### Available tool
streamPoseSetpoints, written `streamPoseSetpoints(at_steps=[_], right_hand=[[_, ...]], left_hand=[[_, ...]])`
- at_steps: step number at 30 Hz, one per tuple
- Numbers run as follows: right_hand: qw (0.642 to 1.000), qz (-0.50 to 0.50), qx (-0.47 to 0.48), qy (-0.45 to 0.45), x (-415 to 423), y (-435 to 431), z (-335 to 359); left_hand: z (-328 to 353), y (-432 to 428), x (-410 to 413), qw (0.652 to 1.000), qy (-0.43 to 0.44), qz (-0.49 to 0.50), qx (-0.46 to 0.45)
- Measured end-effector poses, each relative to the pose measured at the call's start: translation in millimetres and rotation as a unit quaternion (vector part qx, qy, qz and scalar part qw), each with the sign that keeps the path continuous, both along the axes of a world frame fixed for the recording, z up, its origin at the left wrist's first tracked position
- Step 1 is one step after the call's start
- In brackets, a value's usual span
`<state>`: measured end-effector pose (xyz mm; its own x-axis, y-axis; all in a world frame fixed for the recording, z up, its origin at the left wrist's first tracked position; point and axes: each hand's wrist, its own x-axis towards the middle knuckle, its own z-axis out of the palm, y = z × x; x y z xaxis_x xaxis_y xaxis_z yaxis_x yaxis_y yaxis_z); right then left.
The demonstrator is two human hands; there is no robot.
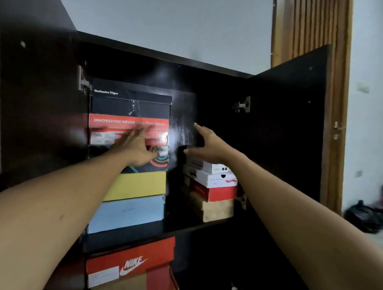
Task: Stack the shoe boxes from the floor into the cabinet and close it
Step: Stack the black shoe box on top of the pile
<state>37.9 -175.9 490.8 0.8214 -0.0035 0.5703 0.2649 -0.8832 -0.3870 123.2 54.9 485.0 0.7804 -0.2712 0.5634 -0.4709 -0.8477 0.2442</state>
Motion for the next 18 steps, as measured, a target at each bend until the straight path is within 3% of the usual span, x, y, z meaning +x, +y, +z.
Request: streamPoseSetpoints(at_steps=[7, 12, 15, 18], right_hand=[[0.999, 0.025, 0.006, -0.038, -62, 29, -18], [0.99, 0.091, 0.022, -0.105, -84, 79, -24], [0.98, 0.138, 0.027, -0.141, -93, 117, -21], [0.964, 0.199, 0.03, -0.172, -99, 162, -14]], left_hand=[[-6, 2, -81, 0.998, -0.057, -0.026, -0.003], [-14, 61, -169, 0.98, -0.191, -0.056, -0.01], [-24, 104, -203, 0.938, -0.318, -0.114, -0.081], [-28, 143, -214, 0.856, -0.457, -0.195, -0.144]])
